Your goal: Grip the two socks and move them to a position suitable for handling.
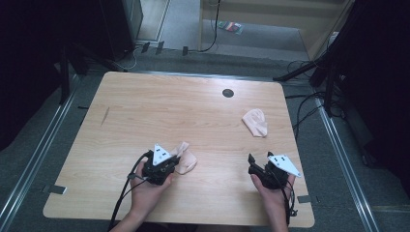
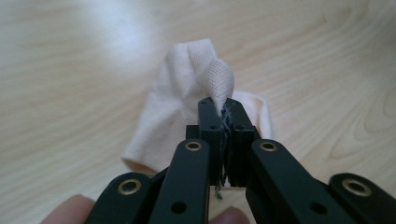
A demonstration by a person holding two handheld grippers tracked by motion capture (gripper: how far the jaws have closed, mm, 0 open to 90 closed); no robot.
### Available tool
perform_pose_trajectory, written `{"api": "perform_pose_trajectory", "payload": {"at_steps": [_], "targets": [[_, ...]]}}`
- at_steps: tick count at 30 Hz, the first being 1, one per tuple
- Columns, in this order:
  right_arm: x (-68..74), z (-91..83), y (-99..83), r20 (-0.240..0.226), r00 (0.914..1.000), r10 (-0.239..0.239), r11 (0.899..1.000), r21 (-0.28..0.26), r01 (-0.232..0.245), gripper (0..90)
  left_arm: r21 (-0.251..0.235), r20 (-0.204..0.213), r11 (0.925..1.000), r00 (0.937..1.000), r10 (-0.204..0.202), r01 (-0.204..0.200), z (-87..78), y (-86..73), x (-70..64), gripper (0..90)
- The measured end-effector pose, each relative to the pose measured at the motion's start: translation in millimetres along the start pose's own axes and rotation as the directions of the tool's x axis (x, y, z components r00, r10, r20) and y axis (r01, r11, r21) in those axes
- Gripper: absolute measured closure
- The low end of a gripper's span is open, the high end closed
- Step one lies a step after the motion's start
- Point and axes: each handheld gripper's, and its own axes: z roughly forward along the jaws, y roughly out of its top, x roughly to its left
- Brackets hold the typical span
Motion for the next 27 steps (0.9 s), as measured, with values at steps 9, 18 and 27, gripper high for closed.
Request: {"api": "perform_pose_trajectory", "payload": {"at_steps": [9,18,27], "targets": [[-2.6,1.4,-1.2,0.003,1.0,0.009,1.0,0.011,-0.009,30.0,0.082,0.039,0.9961,0.9989,0.028,-0.031,19.8,-8.0,-13.9,53.1],[20.2,0.2,0.9,-0.087,0.9958,0.028,1.0,0.006,-0.028,35.5,0.074,0.026,0.9968,0.9993,0.026,-0.028,15.5,-7.2,-17.4,55.3],[94.4,12.0,6.2,-0.338,0.9408,0.03,0.998,0.064,-0.009,52.0,-0.088,0.051,0.9961,0.9987,-0.001,0.006,-40.5,-28.8,25.4,31.8]]}}
